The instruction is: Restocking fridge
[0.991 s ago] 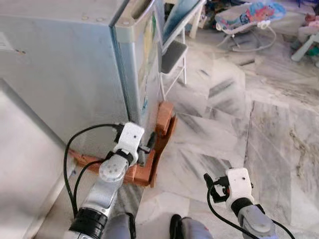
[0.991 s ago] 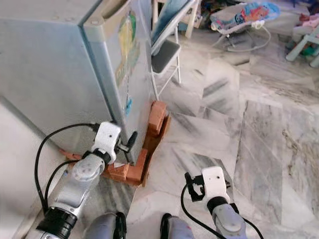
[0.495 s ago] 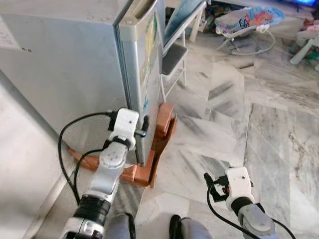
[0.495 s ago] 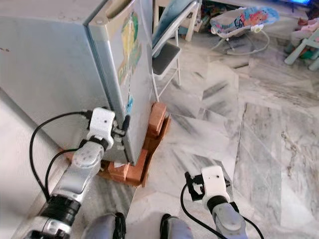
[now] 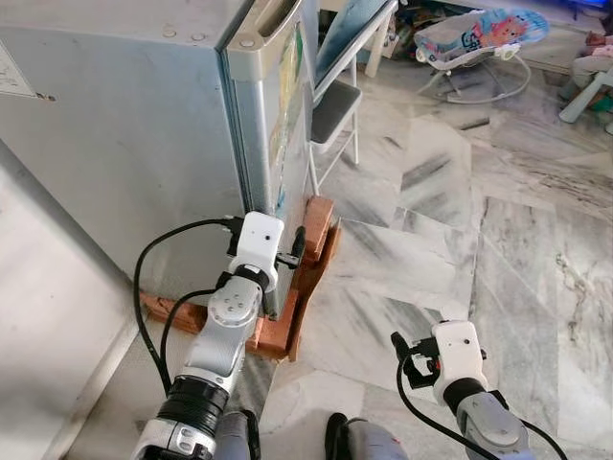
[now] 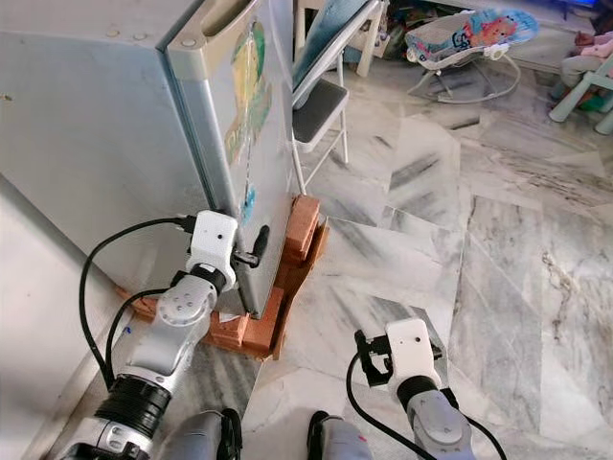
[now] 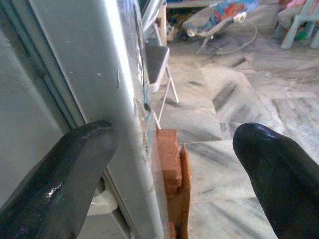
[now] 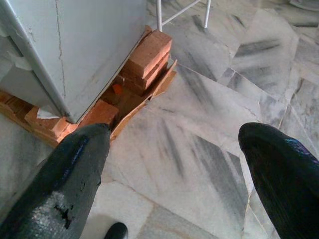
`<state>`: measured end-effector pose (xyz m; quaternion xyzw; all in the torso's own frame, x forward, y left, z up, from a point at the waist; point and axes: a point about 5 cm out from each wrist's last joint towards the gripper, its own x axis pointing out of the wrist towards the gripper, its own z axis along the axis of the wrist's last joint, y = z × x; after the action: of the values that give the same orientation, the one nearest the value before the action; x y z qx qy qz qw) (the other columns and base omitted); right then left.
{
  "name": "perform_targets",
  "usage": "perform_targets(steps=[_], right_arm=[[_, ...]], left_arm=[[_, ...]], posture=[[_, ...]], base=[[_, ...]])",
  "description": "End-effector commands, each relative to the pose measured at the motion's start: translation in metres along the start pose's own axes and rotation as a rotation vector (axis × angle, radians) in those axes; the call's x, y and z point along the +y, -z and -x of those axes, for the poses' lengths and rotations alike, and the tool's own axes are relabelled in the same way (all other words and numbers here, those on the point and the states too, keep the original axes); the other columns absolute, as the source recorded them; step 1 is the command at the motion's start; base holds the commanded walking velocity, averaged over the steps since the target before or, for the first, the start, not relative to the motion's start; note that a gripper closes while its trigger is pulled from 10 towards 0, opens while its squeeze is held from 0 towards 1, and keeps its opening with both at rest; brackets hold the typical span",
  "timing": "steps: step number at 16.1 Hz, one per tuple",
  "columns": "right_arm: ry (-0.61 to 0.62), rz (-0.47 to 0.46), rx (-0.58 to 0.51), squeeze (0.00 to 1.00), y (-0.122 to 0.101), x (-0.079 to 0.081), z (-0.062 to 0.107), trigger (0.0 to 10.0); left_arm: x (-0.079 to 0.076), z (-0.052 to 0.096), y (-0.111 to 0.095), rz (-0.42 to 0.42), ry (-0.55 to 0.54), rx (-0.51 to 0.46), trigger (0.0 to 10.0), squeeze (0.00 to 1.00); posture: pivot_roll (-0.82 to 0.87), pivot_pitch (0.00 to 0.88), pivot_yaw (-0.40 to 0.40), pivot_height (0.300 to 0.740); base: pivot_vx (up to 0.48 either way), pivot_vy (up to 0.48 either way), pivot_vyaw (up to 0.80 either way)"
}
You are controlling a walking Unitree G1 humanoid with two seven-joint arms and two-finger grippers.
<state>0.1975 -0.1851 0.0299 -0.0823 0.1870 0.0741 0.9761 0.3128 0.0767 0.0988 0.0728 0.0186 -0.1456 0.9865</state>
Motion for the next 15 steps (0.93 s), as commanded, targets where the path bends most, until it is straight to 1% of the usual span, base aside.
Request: perform_targets(steps=[1, 2, 5, 6, 7, 9, 12, 13, 14, 15], right_arm=[[0.006, 0.004, 0.027, 0.00, 0.005, -0.002, 0.001, 10.0], [0.008, 0.002, 0.026, 0.00, 0.005, -0.001, 0.002, 10.0], [0.009, 0.001, 0.027, 0.00, 0.005, -0.001, 0.002, 10.0], [0.010, 0.000, 0.028, 0.00, 0.006, -0.001, 0.003, 10.0], [0.010, -0.001, 0.028, 0.00, 0.006, -0.001, 0.003, 10.0], [0.009, 0.000, 0.029, 0.00, 0.006, -0.001, 0.003, 10.0], [0.007, -0.001, 0.030, 0.00, 0.006, -0.001, 0.004, 10.0], [0.007, -0.001, 0.030, 0.00, 0.006, -0.001, 0.004, 10.0], [0.007, -0.001, 0.031, 0.00, 0.007, 0.000, 0.004, 10.0], [0.008, -0.001, 0.032, 0.00, 0.007, 0.000, 0.004, 10.0]], left_arm=[[0.002, -0.003, 0.003, -0.033, -0.032, 0.031, 10.0, 0.00], [0.010, -0.004, 0.008, -0.057, -0.077, 0.068, 10.0, 0.00], [0.018, -0.004, 0.010, -0.069, -0.111, 0.083, 10.0, 0.00], [0.023, -0.004, 0.011, -0.080, -0.128, 0.092, 10.0, 0.00], [0.025, -0.005, 0.008, -0.070, -0.135, 0.073, 10.0, 0.00], [0.027, -0.007, 0.009, -0.050, -0.153, 0.086, 10.0, 0.00], [0.020, -0.009, 0.003, -0.026, -0.112, 0.054, 10.0, 0.00], [0.015, -0.009, 0.002, -0.018, -0.080, 0.048, 10.0, 0.00], [0.003, -0.010, -0.003, 0.004, -0.004, 0.029, 10.0, 0.00], [-0.005, -0.011, -0.008, 0.020, 0.038, 0.011, 10.0, 0.00]], posture=[[0.07, 0.144, -0.049, 0.740], [0.07, 0.144, -0.047, 0.740], [0.06, 0.146, -0.044, 0.740], [0.06, 0.146, -0.044, 0.740], [0.06, 0.148, -0.045, 0.740], [0.07, 0.148, -0.045, 0.740], [0.06, 0.148, -0.045, 0.740], [0.06, 0.147, -0.044, 0.740], [0.06, 0.147, -0.044, 0.740], [0.06, 0.144, -0.043, 0.740]], base=[[0.000, 0.000, 0.00], [0.000, 0.000, 0.00], [0.000, 0.000, 0.00], [0.000, 0.000, 0.00], [0.000, 0.000, 0.00], [0.000, 0.000, 0.00], [0.000, 0.000, 0.00], [0.000, 0.000, 0.00], [0.000, 0.000, 0.00], [0.000, 0.000, 0.00]])
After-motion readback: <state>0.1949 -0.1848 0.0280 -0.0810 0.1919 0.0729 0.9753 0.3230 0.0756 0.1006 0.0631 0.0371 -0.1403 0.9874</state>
